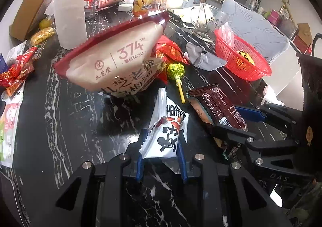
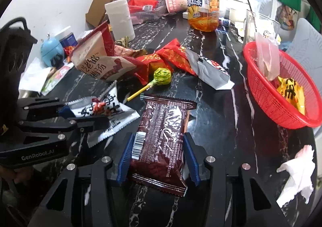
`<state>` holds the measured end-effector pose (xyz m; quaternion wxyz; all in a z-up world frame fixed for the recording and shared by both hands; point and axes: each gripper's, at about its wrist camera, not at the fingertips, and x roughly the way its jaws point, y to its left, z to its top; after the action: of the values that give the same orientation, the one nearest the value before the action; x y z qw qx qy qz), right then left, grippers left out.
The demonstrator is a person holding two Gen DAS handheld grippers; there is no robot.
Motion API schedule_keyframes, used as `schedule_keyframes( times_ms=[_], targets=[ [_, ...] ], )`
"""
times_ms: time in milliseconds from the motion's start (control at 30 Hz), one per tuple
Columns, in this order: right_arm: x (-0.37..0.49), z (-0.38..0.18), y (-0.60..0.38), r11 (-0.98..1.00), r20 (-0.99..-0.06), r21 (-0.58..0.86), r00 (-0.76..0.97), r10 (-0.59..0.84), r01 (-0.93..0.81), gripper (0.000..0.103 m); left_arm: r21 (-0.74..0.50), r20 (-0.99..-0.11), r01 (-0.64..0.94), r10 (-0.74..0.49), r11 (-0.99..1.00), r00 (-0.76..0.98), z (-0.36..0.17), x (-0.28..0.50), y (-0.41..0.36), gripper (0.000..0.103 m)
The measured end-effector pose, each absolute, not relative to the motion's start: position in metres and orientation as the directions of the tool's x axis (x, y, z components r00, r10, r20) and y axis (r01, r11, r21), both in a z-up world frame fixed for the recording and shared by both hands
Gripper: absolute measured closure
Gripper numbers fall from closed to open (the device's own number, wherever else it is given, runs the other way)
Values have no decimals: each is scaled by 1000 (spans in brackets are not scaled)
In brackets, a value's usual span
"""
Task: Organize snacks
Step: 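Lift and carry the peanut packet and chocolate bar toward the red basket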
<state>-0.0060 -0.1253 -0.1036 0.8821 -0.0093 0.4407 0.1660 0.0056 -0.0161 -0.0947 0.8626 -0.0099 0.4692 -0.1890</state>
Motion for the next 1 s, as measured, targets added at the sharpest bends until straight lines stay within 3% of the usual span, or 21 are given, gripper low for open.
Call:
schedule_keyframes(
  times_ms=[500,1000],
  targets=[
    [-45,-82,-136,944,-724,180,613,317,-276,56,-189,-757,380,-381,905,530,-64,-20,-25,77],
    [-96,-56,-172,975,-683,165,695,224,-152,56,-200,-701,521,-493,830,515,-38,-38,-72,77]
  ],
)
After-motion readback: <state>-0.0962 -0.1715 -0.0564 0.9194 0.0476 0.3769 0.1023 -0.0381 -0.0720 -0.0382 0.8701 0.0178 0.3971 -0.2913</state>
